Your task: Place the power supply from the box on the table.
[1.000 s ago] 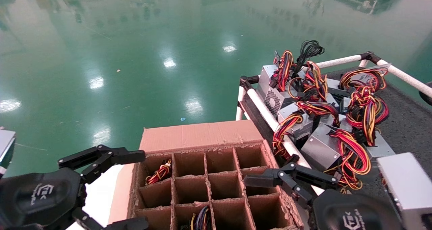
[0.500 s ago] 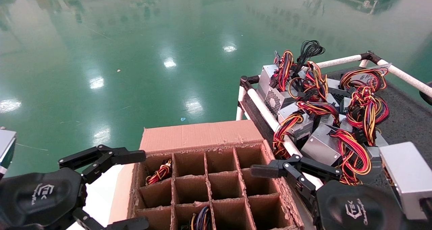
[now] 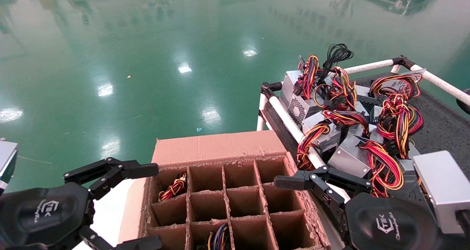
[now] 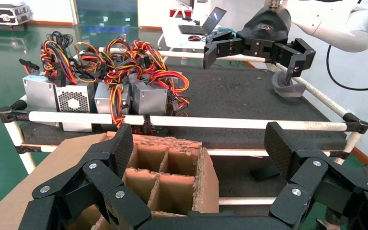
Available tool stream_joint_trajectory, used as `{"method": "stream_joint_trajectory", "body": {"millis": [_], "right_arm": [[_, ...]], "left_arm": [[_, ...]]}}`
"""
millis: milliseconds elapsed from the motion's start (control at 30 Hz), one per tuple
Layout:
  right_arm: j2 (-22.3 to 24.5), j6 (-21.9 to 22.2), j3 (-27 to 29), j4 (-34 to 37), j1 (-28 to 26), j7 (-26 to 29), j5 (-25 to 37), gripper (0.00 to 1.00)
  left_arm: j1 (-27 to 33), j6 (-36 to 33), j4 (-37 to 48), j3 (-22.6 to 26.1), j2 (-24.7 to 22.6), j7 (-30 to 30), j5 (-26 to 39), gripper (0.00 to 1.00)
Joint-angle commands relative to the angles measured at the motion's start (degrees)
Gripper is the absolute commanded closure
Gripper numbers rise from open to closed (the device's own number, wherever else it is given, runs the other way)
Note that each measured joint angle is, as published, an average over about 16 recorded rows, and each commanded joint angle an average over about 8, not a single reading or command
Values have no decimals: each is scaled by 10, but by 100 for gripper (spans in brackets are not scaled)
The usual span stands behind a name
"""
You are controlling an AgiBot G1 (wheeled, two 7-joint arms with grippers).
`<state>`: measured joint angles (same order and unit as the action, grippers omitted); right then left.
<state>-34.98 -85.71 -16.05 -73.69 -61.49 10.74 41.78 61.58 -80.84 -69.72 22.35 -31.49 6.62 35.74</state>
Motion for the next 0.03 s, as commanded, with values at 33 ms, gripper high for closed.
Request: {"method": "stream_joint_trajectory", "body": {"millis": [33], "right_arm": [[0,0,0,1,0,0,0,0]], "left_arm": [[0,0,0,0,0,0,0,0]]}}
